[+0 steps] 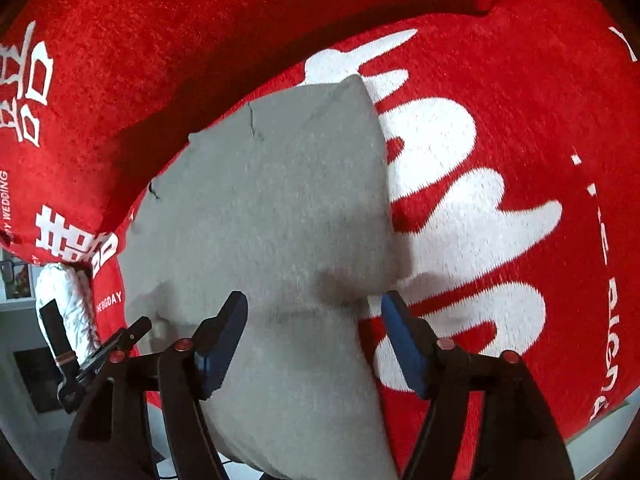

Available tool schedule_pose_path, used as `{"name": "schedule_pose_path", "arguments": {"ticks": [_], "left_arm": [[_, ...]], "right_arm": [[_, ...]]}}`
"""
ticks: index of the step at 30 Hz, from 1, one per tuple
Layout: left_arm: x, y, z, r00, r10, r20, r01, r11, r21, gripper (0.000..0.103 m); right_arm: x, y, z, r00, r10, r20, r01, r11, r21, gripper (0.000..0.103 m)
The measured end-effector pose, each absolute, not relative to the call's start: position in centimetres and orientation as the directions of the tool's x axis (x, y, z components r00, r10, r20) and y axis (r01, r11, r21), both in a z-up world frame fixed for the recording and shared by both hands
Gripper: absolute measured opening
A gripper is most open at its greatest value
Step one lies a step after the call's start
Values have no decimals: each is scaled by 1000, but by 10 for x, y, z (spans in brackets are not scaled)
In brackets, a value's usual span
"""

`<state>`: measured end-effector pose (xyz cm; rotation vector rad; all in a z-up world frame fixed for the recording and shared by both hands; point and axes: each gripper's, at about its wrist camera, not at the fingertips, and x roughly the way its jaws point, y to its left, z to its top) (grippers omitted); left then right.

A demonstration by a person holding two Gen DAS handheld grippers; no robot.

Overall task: Fold small clothes
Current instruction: 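Grasp the grey sweater hem with both grippers, then lift the hem with both grippers and fold it over toward the collar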

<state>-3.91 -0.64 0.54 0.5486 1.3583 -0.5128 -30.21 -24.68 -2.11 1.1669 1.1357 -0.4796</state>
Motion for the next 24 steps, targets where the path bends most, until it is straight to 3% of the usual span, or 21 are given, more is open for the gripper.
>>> {"name": "schedule_pose_path", "arguments": {"ticks": [10,12,24], "left_arm": [[-54,1,8,161,-19,-987,618,781,86,101],[-58,3,11,166,-26,-986,615,784,83,101],[-82,42,3,97,-11,-995,579,814,47,101]], "right_arm": [[-302,-232,-20,421,272,-865,761,413,500,87],[-302,-229,-19,435,280,-856,746,420,517,103],[-296,-199,-30,404,396,-824,689,460,559,103]]}}
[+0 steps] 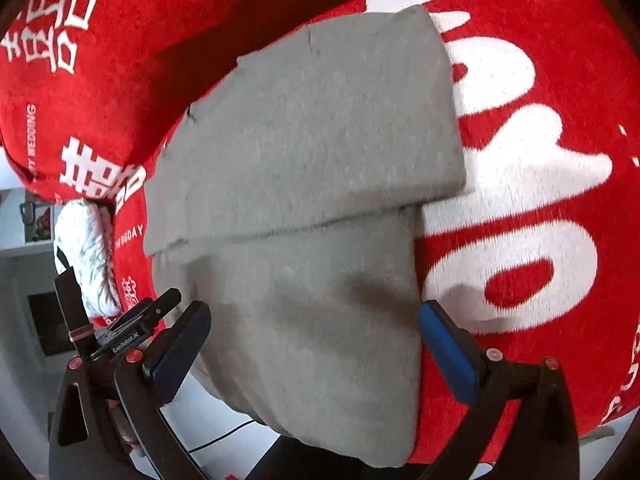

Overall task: Fold small clothes
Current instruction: 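Lift the hem with both grippers and fold it over toward the collar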

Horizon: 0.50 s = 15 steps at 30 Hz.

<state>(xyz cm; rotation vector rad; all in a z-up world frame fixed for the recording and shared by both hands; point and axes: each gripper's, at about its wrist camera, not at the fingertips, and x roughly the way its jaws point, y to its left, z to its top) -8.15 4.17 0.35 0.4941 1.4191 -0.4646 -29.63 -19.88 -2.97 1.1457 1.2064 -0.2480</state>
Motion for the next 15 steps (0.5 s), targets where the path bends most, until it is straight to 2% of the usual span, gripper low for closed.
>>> {"name": "schedule_pose_path", "arguments": {"ticks": [4,11,15], "left_arm": [[-81,72,-5,15,-17,-1000,543,840,-6,101],[-86,129,-6,-8,-44,-999,536,843,-41,101],[-94,166,-6,-27,-67,-997,529,846,-71,101]], "right_arm": [[-305,-184,-34,420,427,-801,682,433,589,103],[-336,-147,-50,449,495,-744,702,320,636,103],[-353,-120,-53,427,496,-756,710,333,620,103]]}}
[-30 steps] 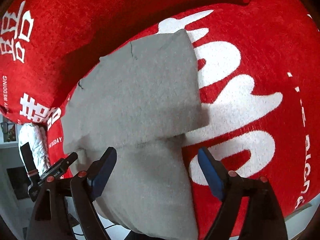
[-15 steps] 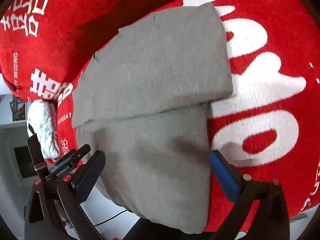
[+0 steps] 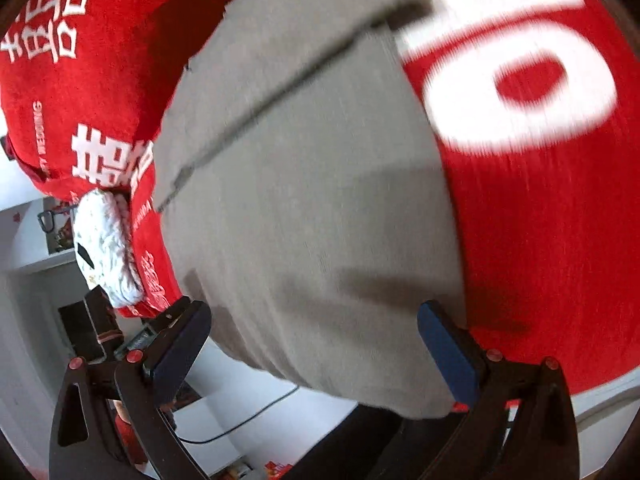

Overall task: Fold small clothes
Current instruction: 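Lift the hem with both grippers and fold it over toward the collar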

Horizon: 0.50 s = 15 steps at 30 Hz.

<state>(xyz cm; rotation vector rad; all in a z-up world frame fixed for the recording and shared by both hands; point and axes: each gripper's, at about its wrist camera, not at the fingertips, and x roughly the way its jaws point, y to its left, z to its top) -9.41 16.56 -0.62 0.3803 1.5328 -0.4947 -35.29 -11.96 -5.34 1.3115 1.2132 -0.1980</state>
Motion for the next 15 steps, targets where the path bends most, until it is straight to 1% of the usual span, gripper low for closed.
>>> {"name": "schedule_pose_path", "arguments": {"ticks": [8,11,15], "left_arm": [[-122,227,-41,-136,-61,-989,500,857,-122,101],[-135,236,-59,-173,-50,-984,512,848,-133,101],[-151,239,-79,-218,-71,-973,519,836,-177,101]], "right_arm": [[-410,-74,-67,386,510,-769,739,328,588,102],[-430,-60,-80,363,522,-772,751,327,574,102],[-439,-44,-104,363,536,-762,751,316,579,102]]}}
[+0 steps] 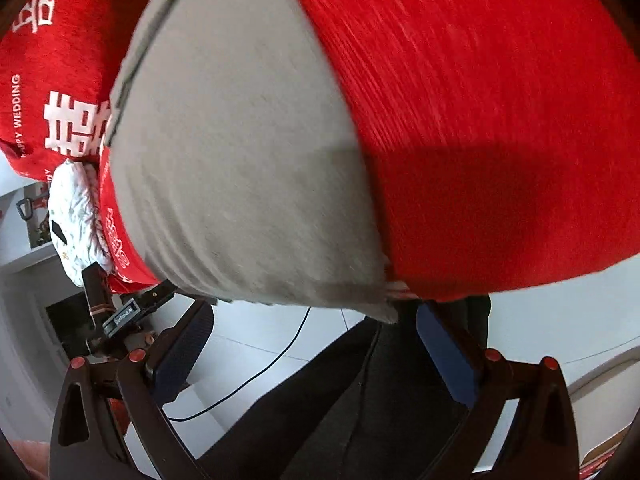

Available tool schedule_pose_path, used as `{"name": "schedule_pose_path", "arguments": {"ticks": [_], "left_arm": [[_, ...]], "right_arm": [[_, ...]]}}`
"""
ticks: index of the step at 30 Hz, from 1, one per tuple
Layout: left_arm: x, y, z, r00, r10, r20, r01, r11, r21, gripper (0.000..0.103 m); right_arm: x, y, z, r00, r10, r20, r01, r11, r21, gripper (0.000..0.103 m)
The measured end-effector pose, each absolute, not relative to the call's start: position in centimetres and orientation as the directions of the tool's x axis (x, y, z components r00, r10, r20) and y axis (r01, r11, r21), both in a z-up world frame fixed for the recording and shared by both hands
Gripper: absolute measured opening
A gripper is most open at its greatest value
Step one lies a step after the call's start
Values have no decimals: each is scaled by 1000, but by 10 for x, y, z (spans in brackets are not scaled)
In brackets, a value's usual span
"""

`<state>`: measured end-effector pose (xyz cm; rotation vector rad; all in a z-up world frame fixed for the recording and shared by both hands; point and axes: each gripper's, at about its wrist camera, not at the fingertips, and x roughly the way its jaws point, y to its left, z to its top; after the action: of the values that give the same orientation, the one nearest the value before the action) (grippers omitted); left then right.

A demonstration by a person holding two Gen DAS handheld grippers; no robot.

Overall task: Fold small clothes
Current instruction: 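Lift the hem with both grippers and fold it over toward the collar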

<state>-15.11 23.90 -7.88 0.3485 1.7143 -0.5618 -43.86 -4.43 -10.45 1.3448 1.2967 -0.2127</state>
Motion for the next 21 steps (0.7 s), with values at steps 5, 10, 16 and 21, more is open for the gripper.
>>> {"name": "schedule_pose_path", "arguments": {"ticks": [5,10,16,21], "left_arm": [[-158,239,-83,-222,-115,-968,511,832,-216,101],[-168,253,-75,-245,-171,-954,515,811,-277,75],[-169,256,-53,-314,-231,-921,553,744,-375,14],[-161,260,-16,-357,-339,-870,539,686,-489,14]], "right_arm": [[-434,-31,-125,367,542,-756,740,322,591,100],[-437,-21,-134,355,561,-748,752,304,585,62],[-451,-18,-115,479,585,-655,696,202,689,15],[-446,-27,-80,612,581,-536,598,104,795,15]]}}
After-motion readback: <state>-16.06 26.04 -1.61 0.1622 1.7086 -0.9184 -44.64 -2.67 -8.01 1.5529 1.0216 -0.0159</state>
